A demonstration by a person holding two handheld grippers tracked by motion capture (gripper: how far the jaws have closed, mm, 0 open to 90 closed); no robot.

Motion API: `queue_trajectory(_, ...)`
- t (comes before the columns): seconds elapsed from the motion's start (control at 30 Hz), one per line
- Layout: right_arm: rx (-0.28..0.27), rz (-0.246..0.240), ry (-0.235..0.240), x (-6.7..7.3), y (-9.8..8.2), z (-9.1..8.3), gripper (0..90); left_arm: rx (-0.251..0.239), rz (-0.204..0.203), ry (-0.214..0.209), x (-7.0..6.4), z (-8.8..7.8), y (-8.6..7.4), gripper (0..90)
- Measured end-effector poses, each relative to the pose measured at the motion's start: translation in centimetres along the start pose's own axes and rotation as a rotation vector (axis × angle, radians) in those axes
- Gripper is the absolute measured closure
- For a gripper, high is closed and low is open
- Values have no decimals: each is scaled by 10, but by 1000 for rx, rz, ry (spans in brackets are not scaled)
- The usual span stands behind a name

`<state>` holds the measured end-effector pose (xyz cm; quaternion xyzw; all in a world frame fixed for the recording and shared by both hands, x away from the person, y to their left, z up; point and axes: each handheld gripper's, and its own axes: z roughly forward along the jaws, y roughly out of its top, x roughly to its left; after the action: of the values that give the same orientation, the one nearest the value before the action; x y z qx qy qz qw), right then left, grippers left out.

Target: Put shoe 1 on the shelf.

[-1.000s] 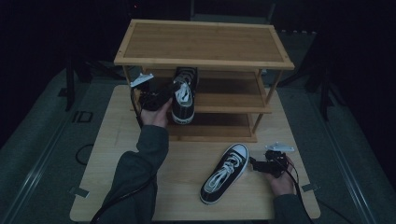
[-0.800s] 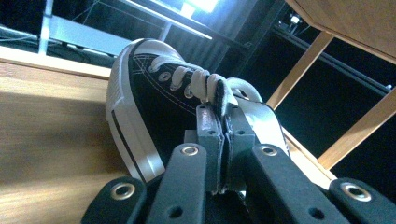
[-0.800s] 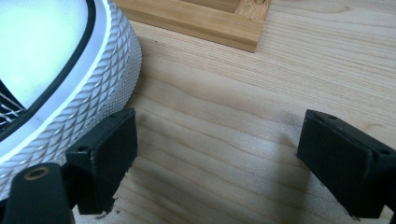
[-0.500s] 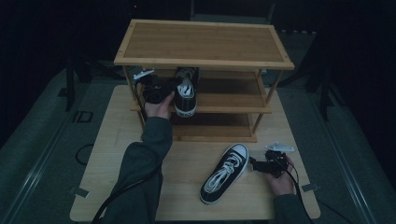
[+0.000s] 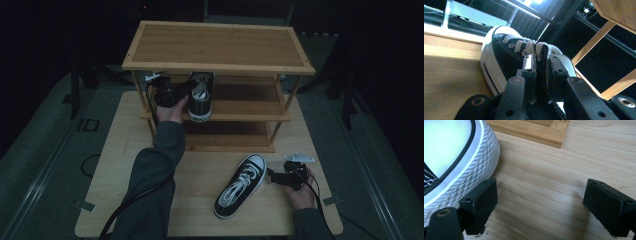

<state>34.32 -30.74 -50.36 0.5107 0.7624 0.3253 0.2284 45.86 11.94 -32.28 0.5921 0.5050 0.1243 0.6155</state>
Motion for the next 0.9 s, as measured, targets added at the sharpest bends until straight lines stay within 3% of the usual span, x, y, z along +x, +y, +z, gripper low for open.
queue_trajectory(0.1,0,0,1,0,0,0,116,-37,-30,9,-4,-4,-2,724)
queue_trajectory(0.17,0,0,1,0,0,0,117,-9,-3,12,-1,-9,-4,705)
queue_trajectory(0.33,0,0,1,0,0,0,116,-33,-35,-10,-7,-17,-13,670)
queue_trajectory(0.43,0,0,1,0,0,0,116,-43,-9,-17,-8,-23,-18,659)
queue_trajectory(0.6,0,-1,1,0,0,0,116,-70,-7,-26,-12,-40,-25,646)
queue_trajectory(0.77,0,0,2,0,0,0,116,-67,34,-22,-18,-54,-28,626)
queue_trajectory(0.9,0,0,1,0,0,0,116,-75,33,-39,-18,-61,-35,623)
